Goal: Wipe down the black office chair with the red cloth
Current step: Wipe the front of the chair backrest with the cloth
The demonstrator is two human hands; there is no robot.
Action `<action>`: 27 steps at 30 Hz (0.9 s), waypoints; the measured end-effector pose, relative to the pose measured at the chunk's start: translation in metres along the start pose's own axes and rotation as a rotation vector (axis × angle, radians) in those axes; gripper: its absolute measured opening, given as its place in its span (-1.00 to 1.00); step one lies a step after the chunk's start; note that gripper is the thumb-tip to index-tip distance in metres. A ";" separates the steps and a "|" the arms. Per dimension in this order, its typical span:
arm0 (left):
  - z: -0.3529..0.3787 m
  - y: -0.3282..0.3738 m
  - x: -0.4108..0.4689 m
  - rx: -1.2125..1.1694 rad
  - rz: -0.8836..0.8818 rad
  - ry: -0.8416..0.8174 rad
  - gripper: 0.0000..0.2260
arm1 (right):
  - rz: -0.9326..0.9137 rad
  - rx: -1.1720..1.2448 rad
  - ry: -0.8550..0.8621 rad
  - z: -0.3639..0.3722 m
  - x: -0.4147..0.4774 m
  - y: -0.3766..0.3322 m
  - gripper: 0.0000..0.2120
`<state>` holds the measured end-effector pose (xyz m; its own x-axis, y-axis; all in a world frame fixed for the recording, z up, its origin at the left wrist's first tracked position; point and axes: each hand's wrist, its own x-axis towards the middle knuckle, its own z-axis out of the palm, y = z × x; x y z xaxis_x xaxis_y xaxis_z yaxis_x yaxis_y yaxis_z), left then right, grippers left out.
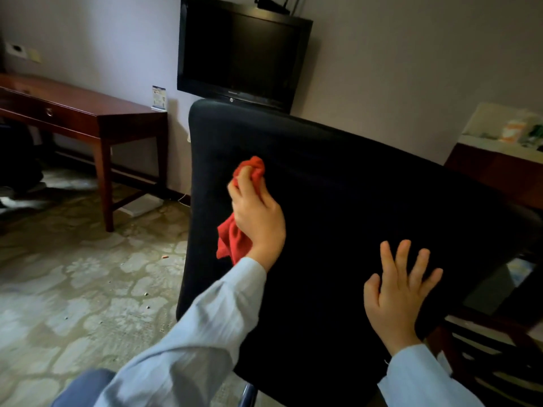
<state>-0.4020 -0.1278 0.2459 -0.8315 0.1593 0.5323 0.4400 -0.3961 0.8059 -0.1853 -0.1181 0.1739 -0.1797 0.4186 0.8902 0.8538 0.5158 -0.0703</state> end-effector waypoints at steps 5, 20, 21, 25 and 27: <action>-0.002 0.010 -0.052 -0.085 0.303 -0.255 -0.76 | 0.047 0.062 -0.021 -0.004 0.002 0.000 -0.48; -0.019 0.018 0.049 -0.187 -0.171 0.264 -0.81 | 0.125 0.238 -0.196 -0.024 0.001 0.036 -0.45; -0.016 0.024 0.038 -0.185 -0.119 0.255 -0.80 | 0.122 0.255 -0.211 -0.025 0.001 0.037 -0.45; 0.001 0.041 -0.008 -0.164 0.131 0.114 -0.79 | 0.102 0.301 -0.251 -0.026 0.001 0.044 -0.44; 0.008 0.043 -0.026 -0.169 0.216 0.040 -0.79 | 0.116 0.338 -0.269 -0.028 0.001 0.047 -0.44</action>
<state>-0.3589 -0.1416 0.2684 -0.7387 0.0201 0.6738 0.5486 -0.5627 0.6183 -0.1317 -0.1140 0.1841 -0.2510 0.6448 0.7219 0.6765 0.6503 -0.3456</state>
